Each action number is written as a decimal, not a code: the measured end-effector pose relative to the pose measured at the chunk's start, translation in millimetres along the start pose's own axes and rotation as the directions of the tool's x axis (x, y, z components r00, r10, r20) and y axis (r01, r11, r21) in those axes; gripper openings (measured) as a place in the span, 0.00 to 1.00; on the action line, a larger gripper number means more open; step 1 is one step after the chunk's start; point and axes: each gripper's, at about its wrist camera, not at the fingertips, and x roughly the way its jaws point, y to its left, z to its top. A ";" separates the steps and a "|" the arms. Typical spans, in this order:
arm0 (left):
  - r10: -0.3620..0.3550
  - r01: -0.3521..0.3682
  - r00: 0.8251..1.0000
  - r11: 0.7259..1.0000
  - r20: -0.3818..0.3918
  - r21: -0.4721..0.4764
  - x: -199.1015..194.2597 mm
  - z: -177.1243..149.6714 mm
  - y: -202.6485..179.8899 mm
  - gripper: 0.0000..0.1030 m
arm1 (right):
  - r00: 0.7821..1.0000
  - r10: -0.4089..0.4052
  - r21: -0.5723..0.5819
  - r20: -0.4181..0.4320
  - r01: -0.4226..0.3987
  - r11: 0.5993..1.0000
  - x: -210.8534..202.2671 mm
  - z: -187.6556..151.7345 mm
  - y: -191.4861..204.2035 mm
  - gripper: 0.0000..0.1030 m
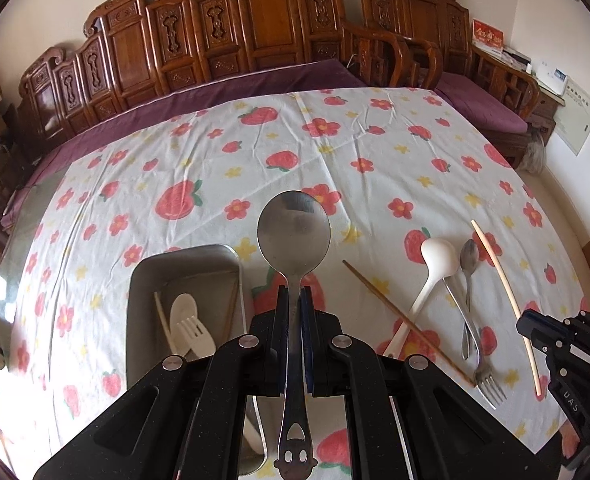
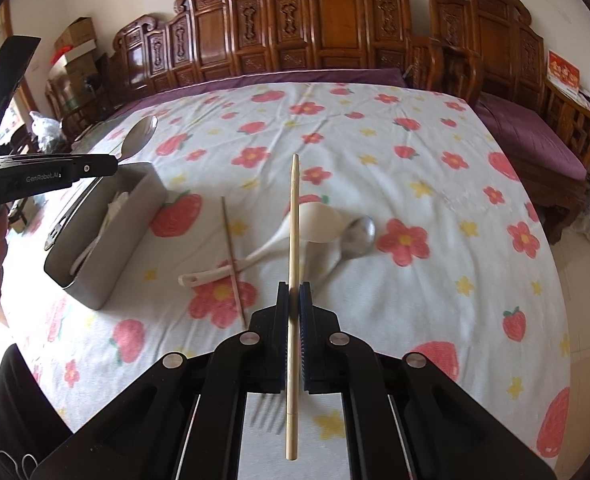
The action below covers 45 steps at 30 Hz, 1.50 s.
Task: Organize utensils
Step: 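Carry the metal spoon into the metal tray and release it while the right tool holds the chopstick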
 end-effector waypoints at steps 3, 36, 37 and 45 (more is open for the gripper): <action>0.001 -0.001 1.000 1.000 0.005 0.000 -5.8 -4.3 8.2 0.05 | 1.000 0.009 -0.015 0.005 -0.009 1.000 -3.4 0.6 9.5 0.06; 0.005 -0.011 0.999 0.994 -0.051 -0.110 25.3 -50.1 109.5 0.05 | 0.989 0.149 -0.107 0.024 -0.146 0.984 4.0 32.9 137.6 0.06; 0.004 -0.009 0.999 0.994 -0.053 -0.110 27.1 -50.7 110.1 0.05 | 0.989 0.149 -0.109 0.022 -0.145 0.983 4.6 32.9 138.8 0.06; -0.034 0.027 0.998 0.991 -0.051 -0.130 36.7 -54.5 116.8 0.05 | 0.989 0.148 -0.103 0.007 -0.146 0.984 12.8 36.4 147.6 0.06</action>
